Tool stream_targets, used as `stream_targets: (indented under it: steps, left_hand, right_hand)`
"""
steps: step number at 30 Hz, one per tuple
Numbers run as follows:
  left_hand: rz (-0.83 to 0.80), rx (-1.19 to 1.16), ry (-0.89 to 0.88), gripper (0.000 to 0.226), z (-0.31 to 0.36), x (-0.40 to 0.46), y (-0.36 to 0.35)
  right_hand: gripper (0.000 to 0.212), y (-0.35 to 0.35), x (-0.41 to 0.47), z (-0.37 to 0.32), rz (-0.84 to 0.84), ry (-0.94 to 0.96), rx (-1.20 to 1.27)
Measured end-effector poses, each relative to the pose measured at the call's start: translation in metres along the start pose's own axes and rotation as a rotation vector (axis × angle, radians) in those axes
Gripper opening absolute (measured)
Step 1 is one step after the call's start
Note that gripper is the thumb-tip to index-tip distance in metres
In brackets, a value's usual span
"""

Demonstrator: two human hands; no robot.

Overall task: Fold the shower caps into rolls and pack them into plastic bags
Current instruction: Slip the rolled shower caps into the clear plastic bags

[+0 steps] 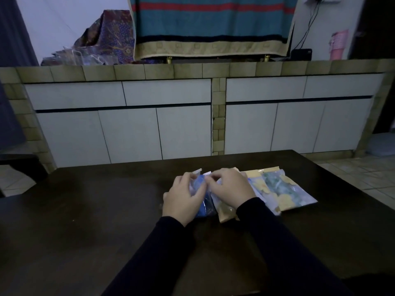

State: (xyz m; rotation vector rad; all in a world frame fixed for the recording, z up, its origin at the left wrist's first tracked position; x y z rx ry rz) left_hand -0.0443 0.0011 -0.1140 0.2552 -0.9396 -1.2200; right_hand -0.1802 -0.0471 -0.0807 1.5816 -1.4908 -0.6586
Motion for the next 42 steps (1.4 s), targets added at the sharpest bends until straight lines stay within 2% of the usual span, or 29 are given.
stream_targets:
  steps: [2, 4, 8, 11, 20, 32, 38, 42]
  left_hand:
    - [-0.002, 0.151, 0.038, 0.051, 0.007, -0.001, -0.010]
    - [-0.009, 0.288, 0.089, 0.057, 0.014, 0.000, -0.019]
    - [-0.057, 0.398, 0.135, 0.073, 0.021, 0.002, -0.031]
    - [-0.116, 0.433, 0.149, 0.080, 0.023, 0.002, -0.039]
    - [-0.129, 0.528, 0.172, 0.061, 0.007, -0.001, -0.033]
    - [-0.094, 0.594, 0.203, 0.058, -0.037, 0.003, 0.018]
    - [-0.079, 0.603, 0.239, 0.057, -0.045, 0.006, 0.023]
    - [-0.031, 0.670, 0.216, 0.063, -0.042, 0.010, 0.024]
  right_hand:
    - [0.028, 0.011, -0.002, 0.018, 0.126, -0.031, 0.018]
    - [0.031, 0.019, -0.001, 0.041, 0.169, -0.114, -0.053]
    - [0.061, 0.025, -0.001, 0.086, 0.127, -0.352, -0.268]
    - [0.075, 0.022, -0.001, 0.108, 0.057, -0.437, -0.307]
    - [0.065, 0.006, 0.012, 0.096, -0.002, -0.362, -0.308]
    - [0.064, -0.036, 0.038, 0.030, -0.079, -0.337, -0.316]
    - [0.064, -0.043, 0.043, 0.020, -0.092, -0.348, -0.310]
    - [0.065, -0.032, 0.044, 0.024, -0.053, -0.272, -0.358]
Point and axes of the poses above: each hand's wrist, its own x-axis towards the middle knuckle, its own y-axis out of the back of the hand, z = x × y, the point moved 1 cm from there along x, towards the middle knuckle, and after that the axes turned 15 degrees about -y, right-handed, at the moved point
